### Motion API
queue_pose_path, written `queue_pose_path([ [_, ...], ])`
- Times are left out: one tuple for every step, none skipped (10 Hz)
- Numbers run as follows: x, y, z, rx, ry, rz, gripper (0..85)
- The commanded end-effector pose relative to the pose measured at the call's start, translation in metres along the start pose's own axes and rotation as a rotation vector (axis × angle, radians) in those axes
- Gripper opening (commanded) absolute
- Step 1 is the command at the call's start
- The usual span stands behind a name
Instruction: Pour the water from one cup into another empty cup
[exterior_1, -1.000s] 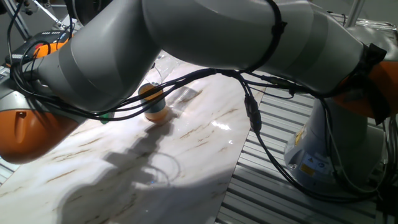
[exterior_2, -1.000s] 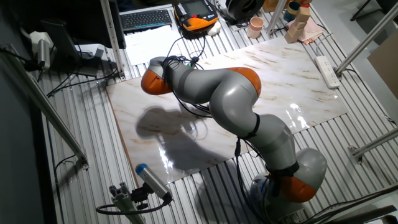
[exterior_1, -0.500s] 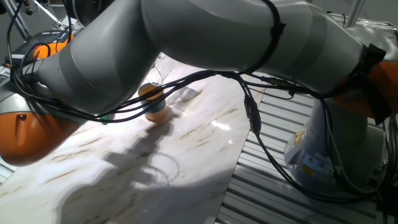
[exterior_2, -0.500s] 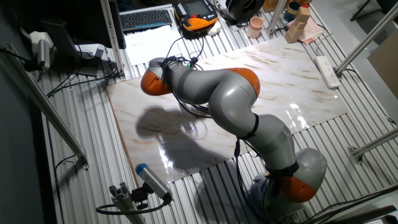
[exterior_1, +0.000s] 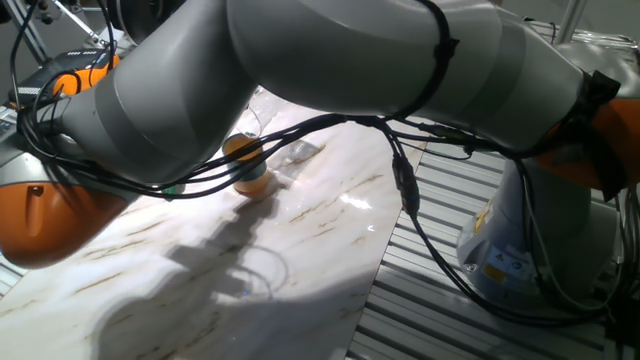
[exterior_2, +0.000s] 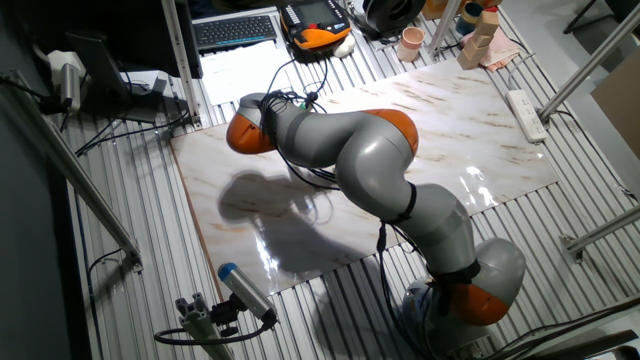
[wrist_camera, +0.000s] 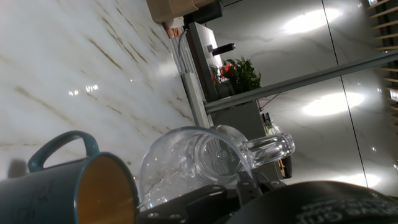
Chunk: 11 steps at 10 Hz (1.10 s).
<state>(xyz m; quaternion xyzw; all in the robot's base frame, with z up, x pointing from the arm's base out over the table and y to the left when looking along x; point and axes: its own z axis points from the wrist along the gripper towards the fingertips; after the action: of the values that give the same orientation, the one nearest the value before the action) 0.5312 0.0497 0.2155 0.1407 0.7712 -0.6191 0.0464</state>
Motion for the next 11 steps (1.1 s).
queue_pose_path([
  [0.000, 0.000, 0.000, 0.001, -0.001, -0.002, 0.0],
  [0.000, 0.000, 0.000, -0.001, -0.002, -0.004, 0.0],
  [0.000, 0.001, 0.000, -0.003, -0.004, -0.005, 0.0],
  [0.000, 0.001, 0.000, -0.019, -0.007, -0.005, 0.0],
  [-0.001, 0.000, 0.001, -0.089, -0.009, 0.010, 0.0],
  [-0.002, -0.001, 0.003, -0.176, -0.012, 0.026, 0.0],
  [-0.003, -0.001, 0.006, -0.204, -0.016, 0.028, 0.0],
  [-0.005, -0.003, 0.010, -0.244, -0.019, 0.033, 0.0],
  [-0.007, -0.005, 0.014, -0.322, -0.022, 0.041, 0.0],
  [-0.009, -0.008, 0.017, -0.415, -0.026, 0.046, 0.0],
  [-0.011, -0.008, 0.018, -0.503, -0.016, 0.065, 0.0],
])
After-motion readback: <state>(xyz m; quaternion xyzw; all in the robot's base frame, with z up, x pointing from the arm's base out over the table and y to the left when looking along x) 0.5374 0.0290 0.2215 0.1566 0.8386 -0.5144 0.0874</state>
